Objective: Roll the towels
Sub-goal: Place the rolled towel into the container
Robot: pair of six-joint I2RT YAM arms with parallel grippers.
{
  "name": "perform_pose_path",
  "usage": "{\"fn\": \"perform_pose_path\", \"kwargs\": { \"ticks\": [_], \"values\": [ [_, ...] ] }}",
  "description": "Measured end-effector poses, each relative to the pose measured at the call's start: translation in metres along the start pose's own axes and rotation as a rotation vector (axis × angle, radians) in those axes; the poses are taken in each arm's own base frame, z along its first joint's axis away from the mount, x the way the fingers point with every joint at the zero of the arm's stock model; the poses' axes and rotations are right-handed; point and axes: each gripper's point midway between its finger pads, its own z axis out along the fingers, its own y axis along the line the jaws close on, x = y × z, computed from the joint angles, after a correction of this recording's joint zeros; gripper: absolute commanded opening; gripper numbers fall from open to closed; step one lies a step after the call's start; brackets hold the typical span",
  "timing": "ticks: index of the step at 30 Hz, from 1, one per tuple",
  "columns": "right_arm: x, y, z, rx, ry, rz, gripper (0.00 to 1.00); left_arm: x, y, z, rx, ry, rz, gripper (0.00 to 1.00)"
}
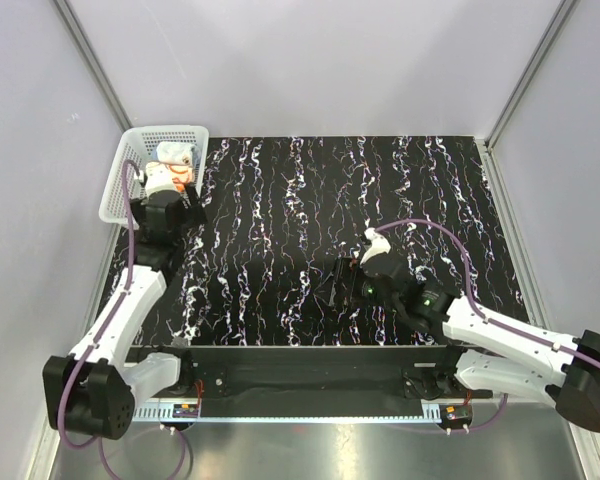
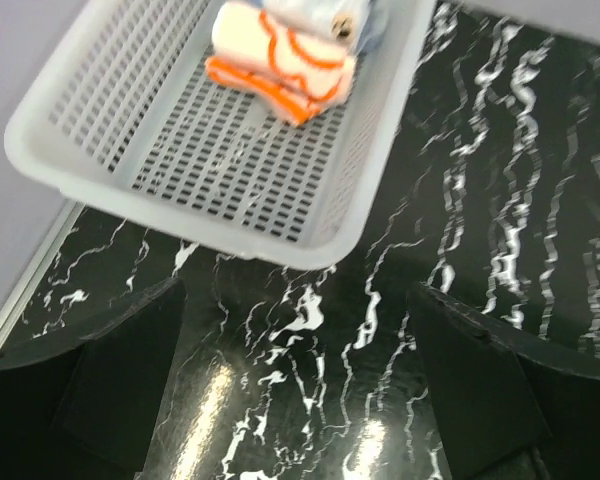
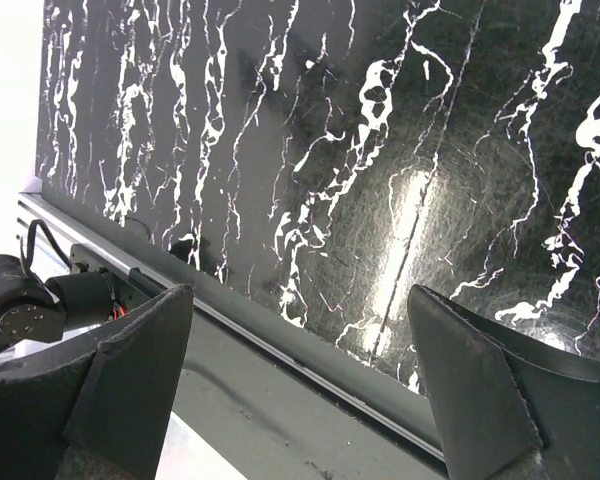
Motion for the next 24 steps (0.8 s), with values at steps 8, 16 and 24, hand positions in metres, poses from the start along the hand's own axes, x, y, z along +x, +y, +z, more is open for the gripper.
{"fn": "perform_pose_path", "kwargs": {
  "ticks": [8, 16, 24],
  "values": [
    [-0.002, 0.005, -0.013, -0.071, -0.049, -0.031, 1.00, 0.084, 0.027, -0.004, -0.070, 0.083, 0.000, 0.93],
    [0.000, 0.001, -0.024, -0.112, -0.082, -0.080, 1.00, 0.097, 0.048, -0.012, -0.120, -0.086, -0.109, 0.92],
    [0.010, -0.008, -0.021, -0.110, -0.061, -0.112, 1.00, 0.117, 0.053, 0.010, -0.160, -0.128, -0.061, 0.95]
  ]
}}
